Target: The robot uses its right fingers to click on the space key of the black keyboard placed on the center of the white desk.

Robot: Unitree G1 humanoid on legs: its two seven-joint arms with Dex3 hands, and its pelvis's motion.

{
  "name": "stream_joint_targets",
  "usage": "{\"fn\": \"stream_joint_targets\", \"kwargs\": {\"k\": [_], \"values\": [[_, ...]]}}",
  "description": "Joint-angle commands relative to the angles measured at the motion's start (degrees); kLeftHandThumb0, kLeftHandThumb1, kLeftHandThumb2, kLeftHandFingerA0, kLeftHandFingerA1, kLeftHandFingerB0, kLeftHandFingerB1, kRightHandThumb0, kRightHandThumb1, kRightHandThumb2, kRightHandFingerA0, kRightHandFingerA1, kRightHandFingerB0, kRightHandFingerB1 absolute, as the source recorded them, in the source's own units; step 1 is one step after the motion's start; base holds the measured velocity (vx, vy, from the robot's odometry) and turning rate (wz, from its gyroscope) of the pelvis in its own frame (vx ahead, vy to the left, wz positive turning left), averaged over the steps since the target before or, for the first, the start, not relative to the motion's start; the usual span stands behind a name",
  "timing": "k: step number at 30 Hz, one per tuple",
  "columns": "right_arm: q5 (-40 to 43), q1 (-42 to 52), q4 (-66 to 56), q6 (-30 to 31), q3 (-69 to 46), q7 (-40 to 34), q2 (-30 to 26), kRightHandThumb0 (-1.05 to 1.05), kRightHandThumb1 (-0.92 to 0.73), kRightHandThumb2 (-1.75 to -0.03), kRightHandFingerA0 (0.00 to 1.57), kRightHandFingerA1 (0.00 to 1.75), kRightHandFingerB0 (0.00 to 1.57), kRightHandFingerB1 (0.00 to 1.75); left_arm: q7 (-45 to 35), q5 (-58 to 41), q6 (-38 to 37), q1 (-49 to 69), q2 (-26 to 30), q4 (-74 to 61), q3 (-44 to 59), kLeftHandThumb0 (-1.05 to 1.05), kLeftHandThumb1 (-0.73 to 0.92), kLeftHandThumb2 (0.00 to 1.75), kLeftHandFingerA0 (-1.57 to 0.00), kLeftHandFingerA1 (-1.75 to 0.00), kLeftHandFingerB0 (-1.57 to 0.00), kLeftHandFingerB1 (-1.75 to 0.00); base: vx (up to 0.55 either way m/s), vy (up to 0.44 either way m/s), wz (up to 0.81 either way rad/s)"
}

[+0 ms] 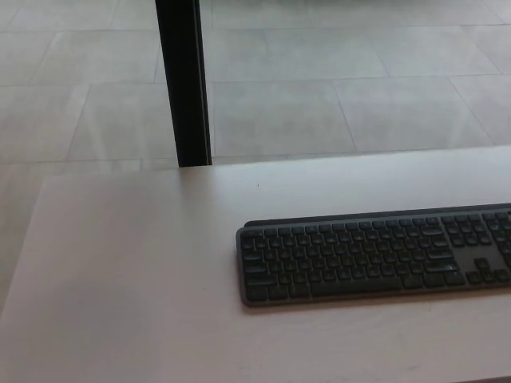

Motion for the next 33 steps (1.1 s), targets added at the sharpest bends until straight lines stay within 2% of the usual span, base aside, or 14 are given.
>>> {"fn": "stream_joint_targets", "kwargs": {"k": [1, 2, 3, 6, 8, 9, 10, 13, 18, 22, 26, 30, 31, 33], "values": [[5.61, -2.8, -1.59, 0.65, -6.17, -6.04, -2.0, -0.53, -0.4, -0.73, 1.16, 1.44, 0.47, 0.54, 0.64, -6.36, -2.33, -0.41, 0.65, 1.12, 4.9, -0.28, 0.49, 0.54, -0.75, -0.66, -0.66, -0.55, 0.0, 0.0, 0.0], [5.45, -2.87, -1.66, 0.73, -6.4, -6.02, -1.9, -0.53, -0.4, -0.73, 1.16, 1.44, 0.47, 0.54, 0.58, -6.29, -2.37, -0.46, 0.64, 1.2, 5.05, -0.28, 0.49, 0.54, -0.75, -0.66, -0.66, -0.55, 0.0, 0.0, 0.0], [5.57, -2.95, -4.7, 1.37, -7.3, -6.42, -2.71, -0.48, -0.53, -0.62, 1.08, 1.59, 0.46, 0.49, 0.57, -6.27, -2.32, -0.63, 1.06, 2.12, 5.33, -0.28, 0.5, 0.55, -0.76, -0.65, -0.65, -0.53, 0.0, 0.0, 0.0], [3.42, -5.99, -4.25, 1.26, -7.46, -9.02, -6.78, -0.47, -0.54, -0.56, 1.15, 1.48, 0.49, 0.46, -0.08, -6.48, -2.8, -0.93, 1.28, 3.08, 5.34, -0.28, 0.5, 0.55, -0.73, -0.65, -0.68, -0.55, 0.0, 0.0, 0.0], [4.06, -9.44, -3.57, 2.12, -8.17, -9.31, -9.84, -0.46, -0.57, -0.57, 1.1, 1.55, 0.48, 0.45, -0.62, -7.4, -2.52, -1.0, 1.36, 3.42, 5.88, -0.28, 0.5, 0.55, -0.73, -0.66, -0.71, -0.57, 0.0, 0.0, 0.0], [4.2, -12.12, -6.41, 3.47, -8.57, -10.17, -11.95, -0.43, -0.6, -0.58, 0.98, 1.0, 0.49, 0.4, -0.47, -7.62, -2.68, -1.02, 1.19, 3.16, 5.99, -0.27, 0.49, 0.54, -0.72, -0.66, -0.74, -0.59, 0.0, 0.0, 0.0], [5.64, -13.51, -8.26, 4.68, -9.28, -9.46, -12.52, -0.39, -0.63, -0.59, 0.88, 0.72, 0.47, 0.39, -0.49, -7.17, -3.04, -1.0, 1.42, 3.63, 5.51, -0.29, 0.49, 0.54, -0.73, -0.65, -0.74, -0.58, 0.0, 0.0, 0.0], [6.79, -17.16, -10.16, 5.62, -10.07, -10.16, -13.51, -0.36, -0.61, -0.59, 0.9, 0.57, 0.49, 0.4, -0.75, -7.52, -2.99, -1.08, 1.55, 3.9, 5.21, -0.28, 0.5, 0.55, -0.69, -0.65, -0.67, -0.56, 0.0, 0.002, 0.03], [4.31, -25.96, -17.88, 10.3, -6.36, -12.17, -16.47, -0.52, -0.6, -0.59, 1.02, 0.67, 0.57, 0.51, -0.56, -7.9, -2.85, -0.88, 1.69, 3.96, 4.63, -0.28, 0.5, 0.54, -0.68, -0.63, -0.71, -0.57, 0.0, 0.0, 0.0], [2.89, -32.6, -25.24, 9.89, -0.92, -11.22, -15.79, -0.28, -0.61, -0.58, 0.9, 0.94, 0.51, 0.4, -0.41, -8.21, -2.92, -1.05, 1.6, 4.21, 4.45, -0.28, 0.5, 0.55, -0.7, -0.65, -0.67, -0.56, 0.0, 0.0, 0.0], [1.68, -33.88, -31.55, 11.99, 5.03, -8.99, -14.72, -0.21, -0.65, -0.59, 0.79, 0.69, 0.5, 0.42, -1.18, -8.17, -3.69, -1.08, 1.89, 4.65, 4.02, -0.27, 0.51, 0.55, -0.72, -0.65, -0.75, -0.58, 0.0, 0.0, 0.0], [0.9, -33.07, -36.14, 13.45, 13.36, -3.84, -14.04, -0.24, -0.64, -0.59, 0.89, 0.88, 0.53, 0.43, -0.83, -8.47, -3.52, -0.82, 1.86, 4.48, 3.63, -0.29, 0.5, 0.54, -0.7, -0.64, -0.75, -0.58, 0.0, 0.0, 0.0], [0.75, -32.23, -37.32, 13.66, 14.82, -3.23, -13.77, -0.24, -0.63, -0.58, 0.92, 1.14, 0.54, 0.42, -0.39, -7.87, -3.38, -0.55, 2.01, 4.3, 3.03, -0.31, 0.51, 0.54, -0.71, -0.64, -0.71, -0.56, 0.0, 0.0, 0.0], [0.22, -31.3, -39.31, 14.79, 17.75, -2.28, -13.36, -0.21, -0.64, -0.59, 0.89, 1.11, 0.54, 0.42, -0.16, -7.75, -3.79, -0.28, 1.99, 4.1, 2.63, -0.31, 0.51, 0.54, -0.72, -0.65, -0.73, -0.58, 0.0, 0.0, 0.0]]}}
